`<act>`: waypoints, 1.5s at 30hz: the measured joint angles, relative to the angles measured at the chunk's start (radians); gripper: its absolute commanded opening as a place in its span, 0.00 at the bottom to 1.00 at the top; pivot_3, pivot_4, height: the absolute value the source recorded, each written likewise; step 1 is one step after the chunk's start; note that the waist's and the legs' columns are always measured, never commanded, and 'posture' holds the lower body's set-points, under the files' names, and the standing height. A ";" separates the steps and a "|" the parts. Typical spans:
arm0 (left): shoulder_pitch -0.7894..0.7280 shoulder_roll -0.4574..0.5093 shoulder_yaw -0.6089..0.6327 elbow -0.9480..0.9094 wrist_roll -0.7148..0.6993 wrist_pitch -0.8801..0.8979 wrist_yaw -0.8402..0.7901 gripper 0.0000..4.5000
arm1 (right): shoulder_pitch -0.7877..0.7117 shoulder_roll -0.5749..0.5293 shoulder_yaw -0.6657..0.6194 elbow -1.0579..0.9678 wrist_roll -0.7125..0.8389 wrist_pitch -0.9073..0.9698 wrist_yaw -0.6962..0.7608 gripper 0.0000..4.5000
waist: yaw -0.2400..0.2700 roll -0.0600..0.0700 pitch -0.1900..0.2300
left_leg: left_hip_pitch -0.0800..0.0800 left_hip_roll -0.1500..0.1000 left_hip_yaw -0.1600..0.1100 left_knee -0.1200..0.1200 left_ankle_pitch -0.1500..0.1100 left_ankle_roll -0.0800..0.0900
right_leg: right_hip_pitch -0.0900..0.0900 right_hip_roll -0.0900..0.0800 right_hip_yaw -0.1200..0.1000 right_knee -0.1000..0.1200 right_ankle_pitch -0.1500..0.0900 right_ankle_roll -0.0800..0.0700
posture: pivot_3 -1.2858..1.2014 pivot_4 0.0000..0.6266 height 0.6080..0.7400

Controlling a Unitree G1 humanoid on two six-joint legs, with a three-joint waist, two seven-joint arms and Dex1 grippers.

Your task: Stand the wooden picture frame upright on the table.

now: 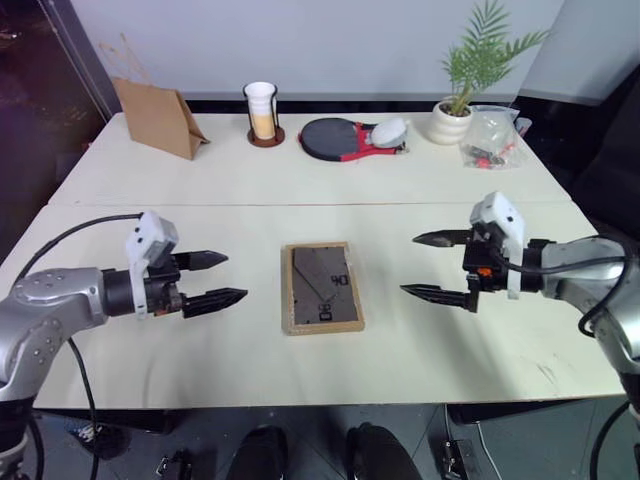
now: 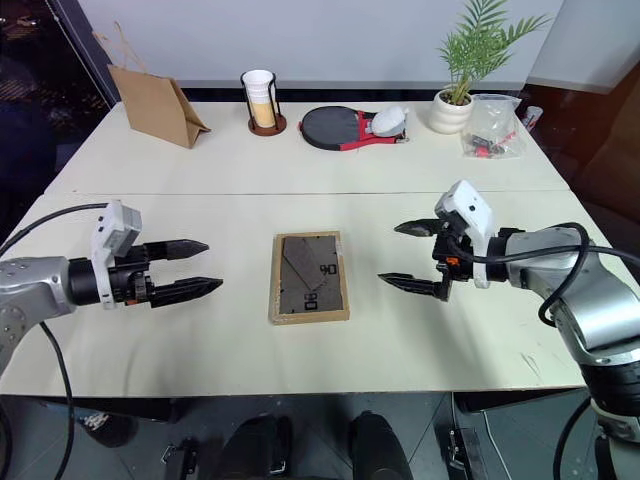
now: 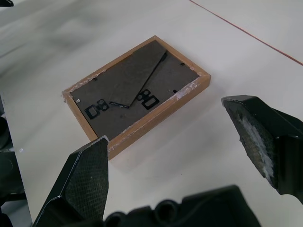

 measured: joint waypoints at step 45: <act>-0.063 -0.212 -0.250 0.083 0.306 -0.158 0.170 0.00 | -0.085 0.180 0.247 0.093 -0.238 0.077 -0.220 0.00 | 0.001 -0.001 -0.001 | 0.000 -0.001 0.000 0.002 0.000 0.000 | 0.000 0.000 0.000 0.001 0.000 0.000 | 0.52 0.24 1.00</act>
